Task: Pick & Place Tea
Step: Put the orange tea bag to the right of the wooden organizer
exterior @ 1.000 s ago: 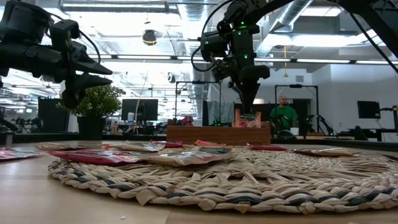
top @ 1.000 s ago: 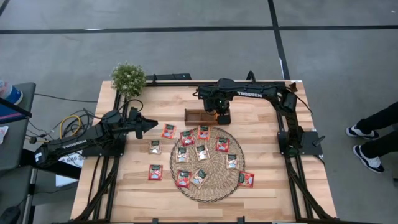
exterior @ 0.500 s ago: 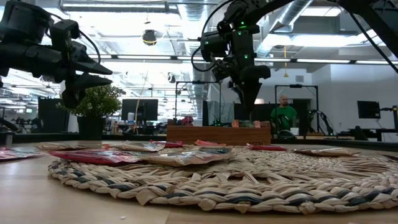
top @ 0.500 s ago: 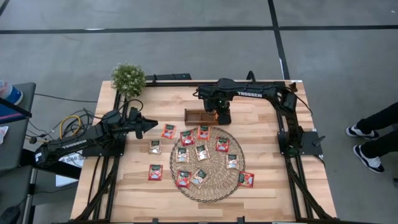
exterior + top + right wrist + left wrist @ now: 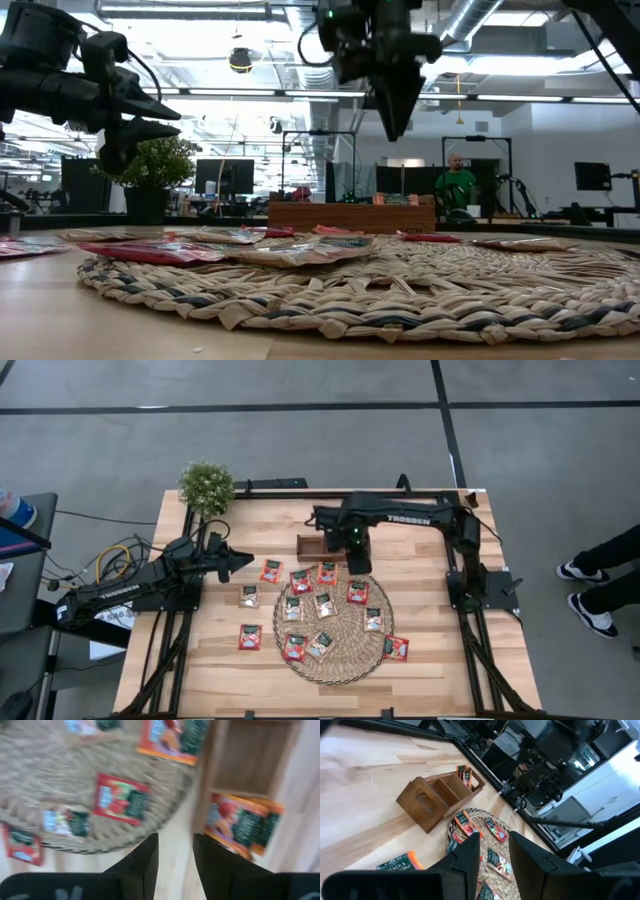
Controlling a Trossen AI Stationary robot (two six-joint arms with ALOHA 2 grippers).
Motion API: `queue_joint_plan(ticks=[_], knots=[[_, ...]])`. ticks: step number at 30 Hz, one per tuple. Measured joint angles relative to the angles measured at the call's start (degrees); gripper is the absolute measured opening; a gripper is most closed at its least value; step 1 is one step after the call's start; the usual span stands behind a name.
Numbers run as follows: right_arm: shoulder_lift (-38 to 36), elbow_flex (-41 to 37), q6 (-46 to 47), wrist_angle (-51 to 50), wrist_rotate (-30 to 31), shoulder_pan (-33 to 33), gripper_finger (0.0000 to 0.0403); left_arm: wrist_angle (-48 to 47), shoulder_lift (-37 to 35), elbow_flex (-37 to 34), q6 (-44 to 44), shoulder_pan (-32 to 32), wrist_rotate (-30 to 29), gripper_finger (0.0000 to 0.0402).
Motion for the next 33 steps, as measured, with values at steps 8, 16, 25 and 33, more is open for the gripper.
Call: queue_joint_plan(ticks=[8,16,25,33], knots=[[-2.71,-0.44,6.94,-1.64,-4.50,5.05,0.0113,0.24,0.00,0.00,-9.11,0.00,0.46,0.0095],[-9.59,-4.16,14.97,0.20,-3.94,8.08,0.0113,1.51,0.00,0.00,-7.38,0.00,3.48,0.0095],[-23.08,-22.18,25.37,12.96,-1.99,10.39,0.0113,3.61,1.24,5.62,1.23,-0.01,2.84,0.0095],[-33.44,-36.13,33.59,23.91,-0.72,9.44,0.0113,-9.76,18.32,17.86,12.67,-0.01,1.29,0.0095]])
